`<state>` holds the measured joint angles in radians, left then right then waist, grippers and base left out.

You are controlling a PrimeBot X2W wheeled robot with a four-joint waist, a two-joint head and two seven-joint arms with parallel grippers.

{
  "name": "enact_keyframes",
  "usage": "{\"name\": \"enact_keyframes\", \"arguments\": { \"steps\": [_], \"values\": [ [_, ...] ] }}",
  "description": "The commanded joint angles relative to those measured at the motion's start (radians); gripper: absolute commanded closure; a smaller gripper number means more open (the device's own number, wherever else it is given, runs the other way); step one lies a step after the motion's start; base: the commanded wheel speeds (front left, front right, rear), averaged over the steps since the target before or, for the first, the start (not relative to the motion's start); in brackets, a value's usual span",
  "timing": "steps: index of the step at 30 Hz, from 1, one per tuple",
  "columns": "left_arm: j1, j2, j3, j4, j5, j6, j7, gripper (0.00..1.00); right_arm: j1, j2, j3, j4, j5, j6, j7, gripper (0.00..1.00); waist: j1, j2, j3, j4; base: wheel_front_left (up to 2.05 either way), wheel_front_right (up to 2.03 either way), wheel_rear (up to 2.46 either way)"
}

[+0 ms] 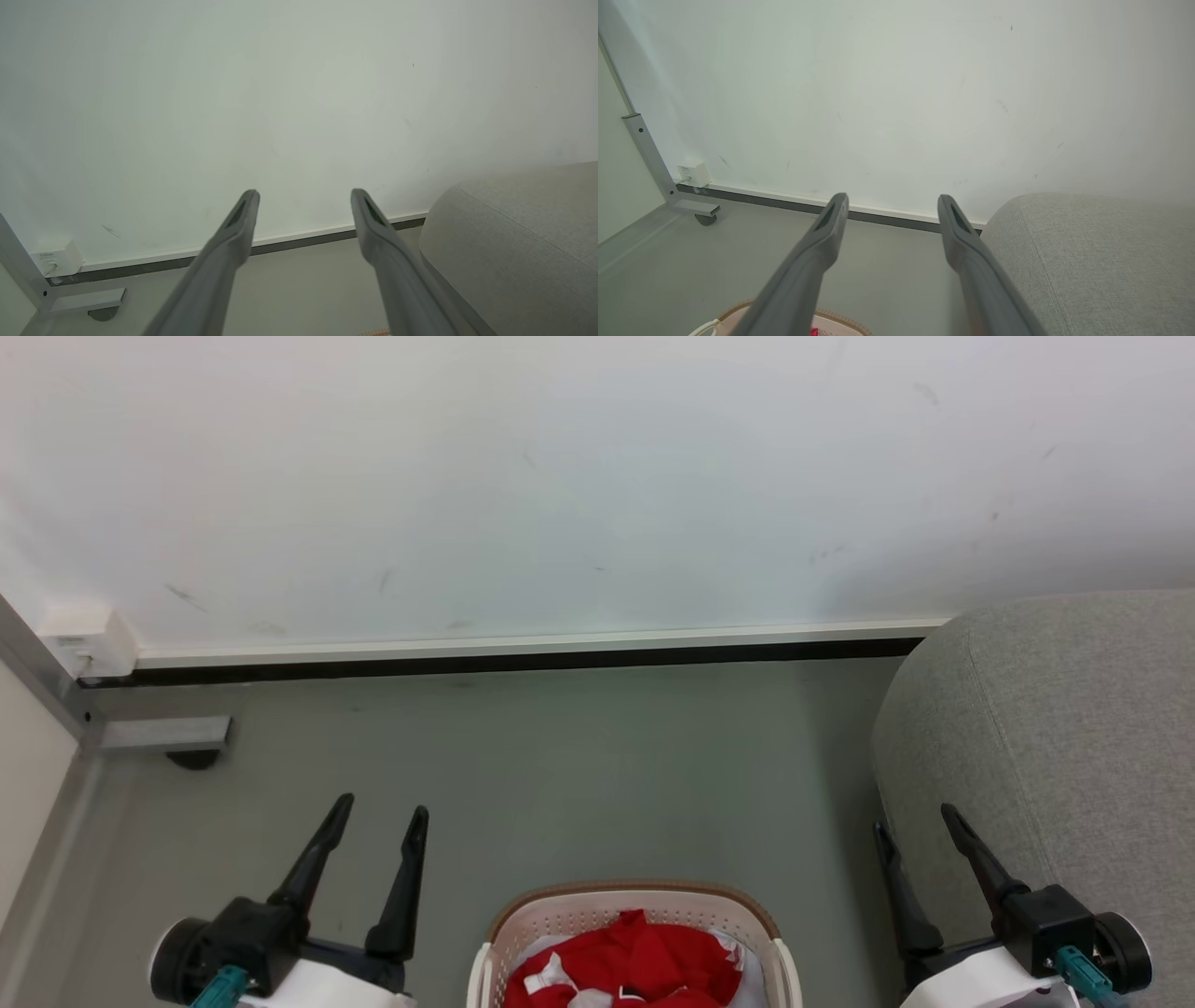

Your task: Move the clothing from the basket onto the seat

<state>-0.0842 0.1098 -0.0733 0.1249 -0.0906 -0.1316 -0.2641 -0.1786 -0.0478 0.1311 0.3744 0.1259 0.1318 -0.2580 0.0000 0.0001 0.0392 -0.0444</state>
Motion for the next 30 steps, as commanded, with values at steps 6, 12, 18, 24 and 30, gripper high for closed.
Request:
{"name": "enact_keyframes", "arguments": {
  "steps": [6, 12, 18, 24, 30],
  "values": [
    [-0.012, 0.002, 0.009, 0.011, -0.001, 0.000, 0.000, 0.00, -0.010, -0.001, -0.001, -0.008, 0.013, -0.002, -0.007, 0.00, 0.0000, -0.0001, 0.000, -0.009, 0.00, 0.00, 0.00],
    [-0.010, -0.002, 0.019, 0.020, -0.002, 0.000, -0.001, 0.00, -0.012, -0.001, -0.001, -0.015, 0.022, -0.002, -0.007, 0.00, 0.0000, -0.0001, 0.002, -0.025, 0.00, 0.00, 0.00],
    [-0.019, -0.004, 0.017, 0.032, -0.010, 0.000, 0.000, 0.00, -0.018, -0.001, -0.010, -0.040, 0.040, -0.002, -0.007, 0.00, 0.0000, -0.0001, 0.024, -0.053, 0.00, 0.00, 0.00],
    [-0.043, 0.005, -0.004, 0.056, -0.027, 0.000, 0.000, 0.00, -0.026, -0.001, -0.030, -0.076, 0.087, -0.002, -0.007, 0.00, 0.0000, -0.0001, 0.065, -0.097, 0.00, 0.00, 0.00],
    [-0.085, 0.026, -0.051, 0.128, -0.038, 0.000, 0.000, 0.00, -0.035, -0.001, -0.037, -0.113, 0.112, -0.002, -0.007, 0.00, 0.0000, -0.0001, 0.125, -0.152, 0.00, 0.00, 0.00]
  ]
}}
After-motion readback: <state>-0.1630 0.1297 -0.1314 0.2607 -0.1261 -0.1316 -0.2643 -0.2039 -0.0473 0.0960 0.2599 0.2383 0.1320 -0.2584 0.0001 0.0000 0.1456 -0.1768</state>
